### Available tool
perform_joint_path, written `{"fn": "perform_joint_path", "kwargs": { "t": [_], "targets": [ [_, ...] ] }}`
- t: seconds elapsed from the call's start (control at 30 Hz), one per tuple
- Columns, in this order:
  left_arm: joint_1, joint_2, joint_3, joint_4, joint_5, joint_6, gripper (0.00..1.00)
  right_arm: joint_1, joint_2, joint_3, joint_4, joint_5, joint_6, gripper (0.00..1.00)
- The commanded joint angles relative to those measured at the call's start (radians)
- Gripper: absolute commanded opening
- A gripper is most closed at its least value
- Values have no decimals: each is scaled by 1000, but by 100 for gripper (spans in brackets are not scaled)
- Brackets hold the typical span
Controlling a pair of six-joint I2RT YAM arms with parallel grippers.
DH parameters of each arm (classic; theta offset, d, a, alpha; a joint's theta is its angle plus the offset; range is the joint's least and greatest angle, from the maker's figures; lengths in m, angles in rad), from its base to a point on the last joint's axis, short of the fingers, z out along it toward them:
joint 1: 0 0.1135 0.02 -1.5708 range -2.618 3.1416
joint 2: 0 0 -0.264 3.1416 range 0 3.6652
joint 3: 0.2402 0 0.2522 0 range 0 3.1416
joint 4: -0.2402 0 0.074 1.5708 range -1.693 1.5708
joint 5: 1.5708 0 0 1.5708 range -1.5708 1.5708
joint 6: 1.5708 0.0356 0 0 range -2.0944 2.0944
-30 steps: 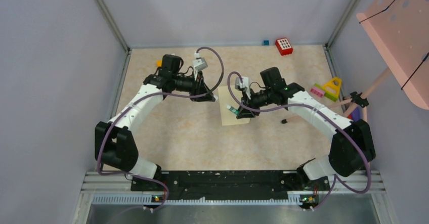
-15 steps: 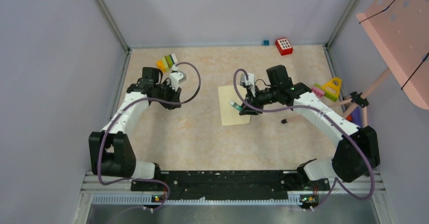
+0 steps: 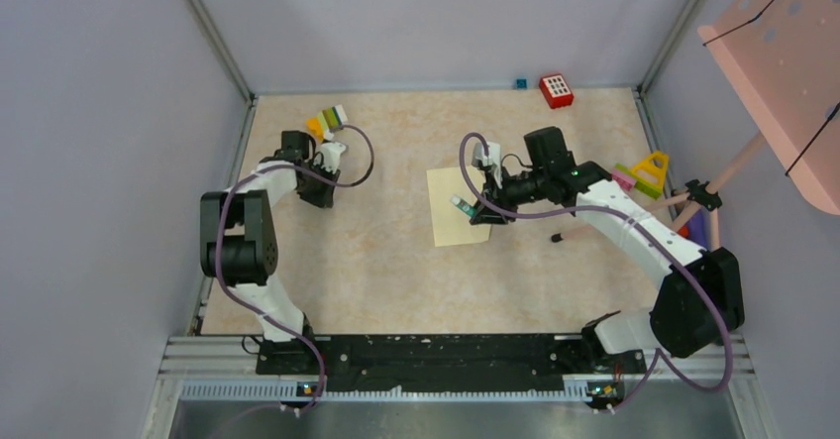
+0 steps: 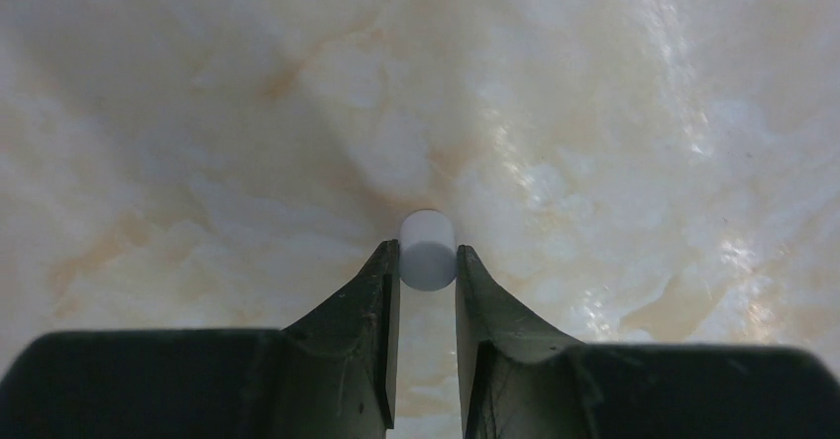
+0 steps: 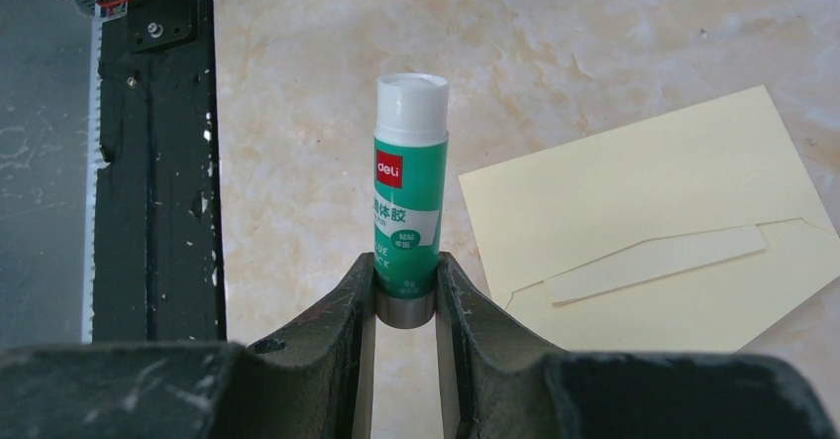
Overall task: Place the letter into the envelope and seal it
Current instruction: Place the solid glue cap at the center of the board.
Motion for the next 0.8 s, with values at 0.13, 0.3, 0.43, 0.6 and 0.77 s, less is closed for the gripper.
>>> {"fn": "perform_joint_path", "kwargs": {
  "t": [0.13, 0.3, 0.43, 0.6, 0.77],
  "targets": [
    [3, 39, 72, 52, -49, -33, 1, -9, -37, 28, 16, -26, -9, 7],
    [3, 50, 78, 40, -59, -34, 11, -9, -37, 29, 16, -26, -10, 7],
    [2, 46, 70, 43, -61, -33, 31, -9, -39, 30, 16, -26, -8, 7],
    [3, 28, 52, 46, -59, -30, 57, -10, -42, 29, 15, -26, -6, 7],
    [2, -17, 48, 33, -37, -34, 75, -10, -42, 29, 15, -26, -8, 7]
  ]
}}
